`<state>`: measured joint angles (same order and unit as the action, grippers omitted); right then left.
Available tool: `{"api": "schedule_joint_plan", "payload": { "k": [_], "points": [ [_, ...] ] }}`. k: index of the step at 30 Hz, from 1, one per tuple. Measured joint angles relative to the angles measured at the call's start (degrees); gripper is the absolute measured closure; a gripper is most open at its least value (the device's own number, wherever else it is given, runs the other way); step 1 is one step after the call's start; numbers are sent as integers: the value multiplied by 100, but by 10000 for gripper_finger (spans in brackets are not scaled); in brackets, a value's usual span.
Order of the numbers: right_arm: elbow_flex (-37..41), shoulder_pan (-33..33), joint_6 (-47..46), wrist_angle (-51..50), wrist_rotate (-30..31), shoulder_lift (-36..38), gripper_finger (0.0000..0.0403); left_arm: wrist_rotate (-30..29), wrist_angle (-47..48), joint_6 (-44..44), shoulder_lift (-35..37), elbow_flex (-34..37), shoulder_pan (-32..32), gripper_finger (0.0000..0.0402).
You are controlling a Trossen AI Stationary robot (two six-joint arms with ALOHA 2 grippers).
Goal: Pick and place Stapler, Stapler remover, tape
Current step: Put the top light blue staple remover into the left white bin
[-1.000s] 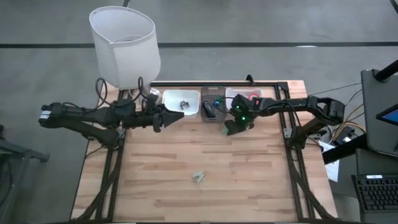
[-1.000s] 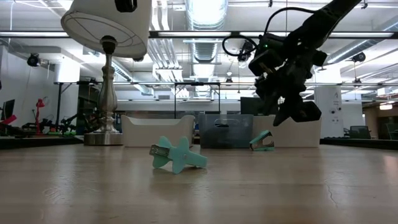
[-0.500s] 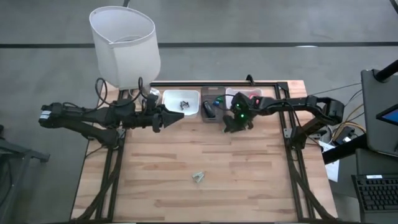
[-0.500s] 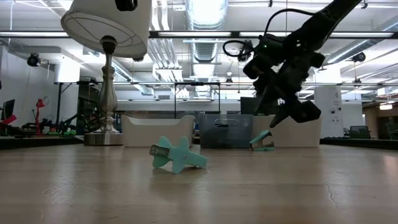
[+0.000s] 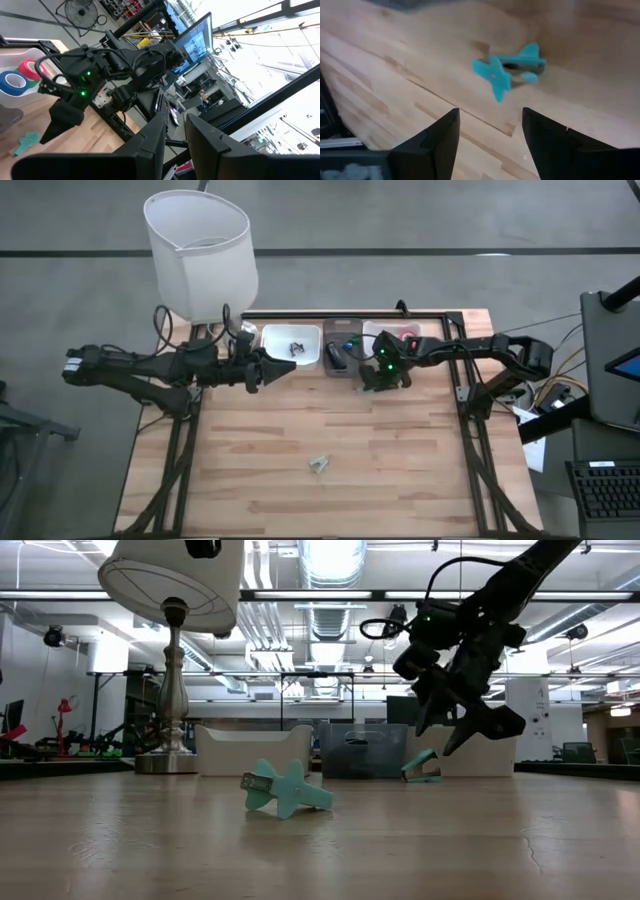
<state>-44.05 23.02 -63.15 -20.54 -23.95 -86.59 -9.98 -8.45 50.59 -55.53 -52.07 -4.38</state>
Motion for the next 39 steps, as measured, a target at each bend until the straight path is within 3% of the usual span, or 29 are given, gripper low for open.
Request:
{"api": "schedule_joint_plan", "payload": {
  "k": [5, 14, 23, 39],
  "points": [
    [184, 3, -79, 92, -10, 0, 204, -8, 0, -2, 0, 0, 20, 321],
    [706, -8, -613, 1363, -137, 0, 223, -18, 0, -98, 0, 0, 42, 321],
    [710, -14, -604, 1562, -140, -335, 244, -18, 7, -98, -11, 0, 57, 321],
    [592, -2, -587, 1655, -157, -315, 315, -18, 52, -94, -9, 2, 57, 321]
  ]
}}
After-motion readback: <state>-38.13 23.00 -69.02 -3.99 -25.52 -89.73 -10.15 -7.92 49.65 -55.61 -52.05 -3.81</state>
